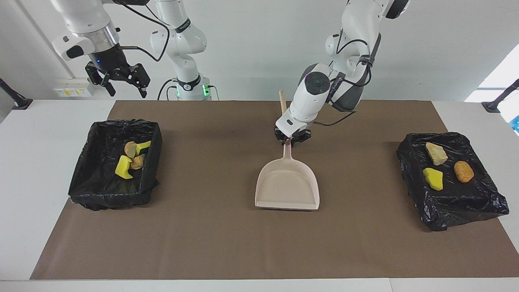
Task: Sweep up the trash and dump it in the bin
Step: 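Set the dustpan down at the table center with the left gripper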
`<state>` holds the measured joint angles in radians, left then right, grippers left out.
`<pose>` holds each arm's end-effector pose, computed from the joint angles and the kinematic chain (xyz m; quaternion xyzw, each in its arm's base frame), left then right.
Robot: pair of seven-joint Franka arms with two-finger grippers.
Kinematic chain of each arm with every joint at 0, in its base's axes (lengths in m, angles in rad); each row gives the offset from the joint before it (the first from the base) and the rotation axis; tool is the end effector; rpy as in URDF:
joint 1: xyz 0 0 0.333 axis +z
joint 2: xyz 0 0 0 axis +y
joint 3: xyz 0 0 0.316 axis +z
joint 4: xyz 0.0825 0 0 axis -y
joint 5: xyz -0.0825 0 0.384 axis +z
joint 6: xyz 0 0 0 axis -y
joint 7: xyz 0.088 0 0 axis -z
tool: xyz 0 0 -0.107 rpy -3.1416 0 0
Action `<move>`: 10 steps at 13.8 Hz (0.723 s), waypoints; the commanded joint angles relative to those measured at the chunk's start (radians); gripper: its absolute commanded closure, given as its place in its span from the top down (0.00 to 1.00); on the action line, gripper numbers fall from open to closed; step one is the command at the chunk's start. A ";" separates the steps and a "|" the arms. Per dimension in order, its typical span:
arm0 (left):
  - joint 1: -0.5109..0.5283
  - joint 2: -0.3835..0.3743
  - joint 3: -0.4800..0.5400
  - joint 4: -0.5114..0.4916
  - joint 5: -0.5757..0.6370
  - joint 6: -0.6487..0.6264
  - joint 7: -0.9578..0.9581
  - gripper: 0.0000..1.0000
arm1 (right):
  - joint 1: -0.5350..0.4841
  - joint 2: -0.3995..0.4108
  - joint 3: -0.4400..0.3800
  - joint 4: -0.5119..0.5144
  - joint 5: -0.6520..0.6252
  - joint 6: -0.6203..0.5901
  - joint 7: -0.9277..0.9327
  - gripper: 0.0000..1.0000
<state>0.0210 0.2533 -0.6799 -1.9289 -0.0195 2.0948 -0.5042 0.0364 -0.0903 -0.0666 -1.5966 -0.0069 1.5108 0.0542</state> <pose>0.4822 -0.3525 0.3833 0.9939 -0.0654 -0.0614 0.0643 0.5198 -0.0183 0.6555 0.9991 -0.0423 0.0022 0.0004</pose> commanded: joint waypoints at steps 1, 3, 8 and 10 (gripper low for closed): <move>-0.010 -0.029 -0.004 -0.042 0.016 0.051 0.029 0.00 | -0.004 -0.012 0.001 -0.006 0.007 -0.008 -0.001 1.00; -0.019 -0.026 -0.009 -0.053 0.026 0.062 0.029 0.00 | -0.004 -0.012 0.001 -0.006 0.007 -0.008 0.001 1.00; -0.030 -0.022 -0.009 -0.074 0.035 0.091 0.017 0.00 | -0.004 -0.012 0.001 -0.006 0.007 -0.008 -0.001 1.00; -0.035 -0.020 -0.009 -0.099 0.035 0.129 0.016 0.00 | -0.004 -0.012 0.001 -0.006 0.007 -0.008 -0.001 1.00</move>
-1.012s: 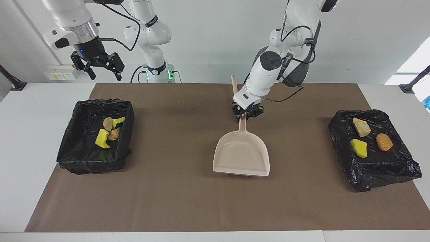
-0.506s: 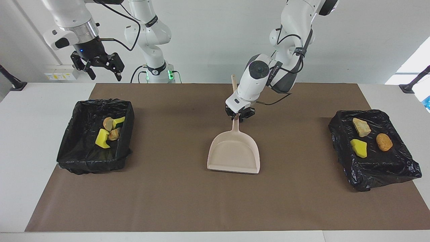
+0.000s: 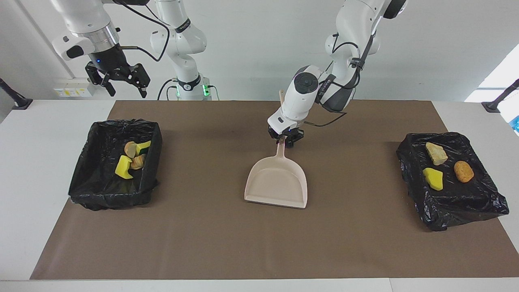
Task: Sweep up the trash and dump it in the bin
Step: 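Set the dustpan down at the table center with the left gripper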
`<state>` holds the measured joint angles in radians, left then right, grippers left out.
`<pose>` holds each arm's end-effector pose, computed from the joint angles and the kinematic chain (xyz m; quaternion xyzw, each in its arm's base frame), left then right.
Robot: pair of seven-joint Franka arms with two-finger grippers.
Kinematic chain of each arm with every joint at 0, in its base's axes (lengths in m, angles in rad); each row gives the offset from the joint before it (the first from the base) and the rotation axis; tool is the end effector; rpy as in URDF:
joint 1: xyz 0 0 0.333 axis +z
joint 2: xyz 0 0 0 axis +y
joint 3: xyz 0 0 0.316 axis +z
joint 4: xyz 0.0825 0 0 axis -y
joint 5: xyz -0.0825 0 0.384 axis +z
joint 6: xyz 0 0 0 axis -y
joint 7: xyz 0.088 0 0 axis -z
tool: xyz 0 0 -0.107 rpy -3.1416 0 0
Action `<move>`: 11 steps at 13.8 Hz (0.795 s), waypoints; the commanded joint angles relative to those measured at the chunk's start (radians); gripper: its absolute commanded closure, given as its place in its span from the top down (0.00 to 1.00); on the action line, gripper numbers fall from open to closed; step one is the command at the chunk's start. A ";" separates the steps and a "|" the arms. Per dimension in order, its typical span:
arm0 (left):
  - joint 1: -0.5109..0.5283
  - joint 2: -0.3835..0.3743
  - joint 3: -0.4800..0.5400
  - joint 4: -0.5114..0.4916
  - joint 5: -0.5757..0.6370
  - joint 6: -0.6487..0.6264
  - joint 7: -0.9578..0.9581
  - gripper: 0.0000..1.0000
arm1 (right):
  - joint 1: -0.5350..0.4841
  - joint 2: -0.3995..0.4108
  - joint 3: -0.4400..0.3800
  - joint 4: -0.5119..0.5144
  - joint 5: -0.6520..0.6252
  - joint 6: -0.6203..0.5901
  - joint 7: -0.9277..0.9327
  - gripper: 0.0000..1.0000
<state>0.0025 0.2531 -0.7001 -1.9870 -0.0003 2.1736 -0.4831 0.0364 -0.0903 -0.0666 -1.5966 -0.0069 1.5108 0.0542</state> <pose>0.4624 -0.3683 0.3659 0.9918 -0.0991 -0.0482 0.0653 0.5198 -0.0183 0.6555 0.9991 -0.0423 0.0022 0.0004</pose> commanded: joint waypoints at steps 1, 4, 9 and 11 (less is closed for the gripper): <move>-0.016 -0.020 0.011 -0.041 0.016 0.052 -0.008 0.08 | -0.004 -0.012 0.001 -0.006 0.007 -0.008 -0.001 1.00; -0.016 -0.020 0.011 -0.039 0.016 0.055 -0.084 0.60 | -0.004 -0.012 0.001 -0.006 0.007 -0.008 0.001 1.00; 0.019 -0.037 0.014 -0.021 0.016 0.032 -0.074 1.00 | -0.004 -0.012 0.001 -0.006 0.005 -0.008 0.001 1.00; 0.072 -0.038 0.016 0.014 0.016 -0.004 -0.075 1.00 | -0.004 -0.012 0.001 -0.008 0.005 -0.008 -0.001 1.00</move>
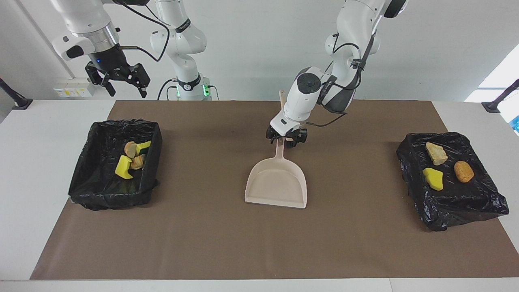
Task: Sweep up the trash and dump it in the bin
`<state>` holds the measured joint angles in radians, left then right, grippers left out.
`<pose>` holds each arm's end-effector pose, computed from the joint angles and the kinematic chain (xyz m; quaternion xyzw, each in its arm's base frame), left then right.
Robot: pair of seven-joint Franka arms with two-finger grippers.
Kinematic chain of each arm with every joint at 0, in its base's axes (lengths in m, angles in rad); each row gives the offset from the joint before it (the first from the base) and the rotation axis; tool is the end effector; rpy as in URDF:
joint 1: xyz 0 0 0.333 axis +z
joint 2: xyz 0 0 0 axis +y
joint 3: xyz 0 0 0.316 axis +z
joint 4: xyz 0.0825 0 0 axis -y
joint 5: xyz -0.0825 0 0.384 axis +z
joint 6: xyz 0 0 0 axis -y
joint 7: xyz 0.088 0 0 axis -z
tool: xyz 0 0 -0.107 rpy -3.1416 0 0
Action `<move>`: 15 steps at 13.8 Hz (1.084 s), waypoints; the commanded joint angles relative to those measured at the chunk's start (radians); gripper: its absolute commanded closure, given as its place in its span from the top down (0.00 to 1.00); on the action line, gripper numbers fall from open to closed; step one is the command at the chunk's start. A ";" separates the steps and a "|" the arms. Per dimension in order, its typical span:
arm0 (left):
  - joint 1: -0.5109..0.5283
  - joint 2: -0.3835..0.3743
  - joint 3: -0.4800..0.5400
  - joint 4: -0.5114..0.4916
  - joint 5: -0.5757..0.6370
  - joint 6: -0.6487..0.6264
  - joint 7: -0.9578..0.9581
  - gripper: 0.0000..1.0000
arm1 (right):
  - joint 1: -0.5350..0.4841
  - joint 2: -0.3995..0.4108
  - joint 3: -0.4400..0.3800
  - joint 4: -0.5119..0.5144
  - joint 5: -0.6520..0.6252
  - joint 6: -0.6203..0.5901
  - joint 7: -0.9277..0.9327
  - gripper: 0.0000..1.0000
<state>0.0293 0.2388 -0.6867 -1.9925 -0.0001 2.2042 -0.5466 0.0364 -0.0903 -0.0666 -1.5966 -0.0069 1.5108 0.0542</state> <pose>0.4776 -0.3508 0.3716 0.9960 -0.0472 -0.0316 0.0695 0.5198 -0.0183 0.6555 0.9991 -0.0423 0.0022 0.0004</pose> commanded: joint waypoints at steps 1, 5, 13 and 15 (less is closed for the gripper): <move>0.084 -0.032 0.006 0.038 0.015 -0.067 -0.012 1.00 | -0.004 -0.012 0.001 -0.006 0.007 -0.008 0.001 1.00; 0.224 -0.114 0.018 0.087 0.014 -0.174 -0.003 1.00 | -0.003 -0.012 0.001 -0.006 0.007 -0.008 -0.001 1.00; 0.088 -0.242 0.456 0.213 0.006 -0.470 0.350 1.00 | -0.004 -0.012 0.001 -0.006 0.005 -0.008 0.001 1.00; 0.086 -0.253 0.496 0.265 0.006 -0.546 0.414 1.00 | -0.004 -0.012 0.001 -0.006 0.007 -0.008 0.001 1.00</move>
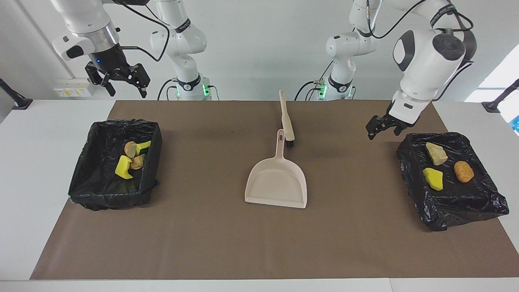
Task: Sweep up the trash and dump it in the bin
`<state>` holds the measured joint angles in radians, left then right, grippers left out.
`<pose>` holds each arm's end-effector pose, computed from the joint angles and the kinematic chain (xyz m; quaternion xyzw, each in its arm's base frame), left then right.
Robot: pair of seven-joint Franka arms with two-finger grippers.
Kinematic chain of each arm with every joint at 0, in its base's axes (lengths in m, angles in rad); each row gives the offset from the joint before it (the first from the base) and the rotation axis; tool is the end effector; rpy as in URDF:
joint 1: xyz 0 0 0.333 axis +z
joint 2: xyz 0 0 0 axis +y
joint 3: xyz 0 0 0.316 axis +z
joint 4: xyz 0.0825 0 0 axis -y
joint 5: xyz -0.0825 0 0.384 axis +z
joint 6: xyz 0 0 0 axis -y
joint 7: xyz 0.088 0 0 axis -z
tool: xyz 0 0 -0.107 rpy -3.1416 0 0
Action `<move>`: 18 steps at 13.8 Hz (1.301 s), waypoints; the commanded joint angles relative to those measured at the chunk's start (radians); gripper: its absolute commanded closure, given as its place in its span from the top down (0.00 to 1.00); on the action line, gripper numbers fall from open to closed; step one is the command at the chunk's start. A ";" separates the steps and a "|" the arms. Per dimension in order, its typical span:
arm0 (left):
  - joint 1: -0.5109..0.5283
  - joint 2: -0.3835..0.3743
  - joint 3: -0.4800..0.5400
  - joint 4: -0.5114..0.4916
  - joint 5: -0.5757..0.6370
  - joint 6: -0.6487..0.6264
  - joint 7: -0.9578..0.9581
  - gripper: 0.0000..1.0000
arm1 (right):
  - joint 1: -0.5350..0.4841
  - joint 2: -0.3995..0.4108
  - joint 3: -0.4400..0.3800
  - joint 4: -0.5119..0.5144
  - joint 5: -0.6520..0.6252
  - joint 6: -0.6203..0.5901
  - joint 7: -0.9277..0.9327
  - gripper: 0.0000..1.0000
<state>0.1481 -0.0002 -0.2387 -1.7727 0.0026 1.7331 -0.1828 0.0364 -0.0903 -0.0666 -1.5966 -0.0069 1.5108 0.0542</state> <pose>0.5566 -0.0503 0.5425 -0.9988 -0.0458 0.0193 0.0040 0.5198 -0.0183 0.6555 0.9991 -0.0423 0.0022 0.0004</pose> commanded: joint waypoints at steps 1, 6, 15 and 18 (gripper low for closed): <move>-0.032 -0.017 0.062 0.083 0.005 -0.117 0.066 1.00 | -0.004 -0.012 0.001 -0.006 0.007 -0.008 -0.001 1.00; -0.025 -0.033 0.064 0.220 0.014 -0.289 0.105 1.00 | -0.004 -0.012 0.001 -0.006 0.007 -0.008 -0.001 1.00; -0.010 -0.070 0.065 0.176 0.002 -0.150 0.120 1.00 | -0.003 -0.012 0.001 -0.006 0.007 -0.008 -0.001 1.00; -0.012 -0.072 0.065 0.174 0.002 -0.153 0.117 1.00 | -0.004 -0.012 0.001 -0.006 0.007 -0.008 -0.001 1.00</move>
<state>0.1375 -0.0586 -0.1774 -1.5764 0.0030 1.5589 -0.0743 0.0364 -0.0903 -0.0666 -1.5966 -0.0069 1.5108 0.0542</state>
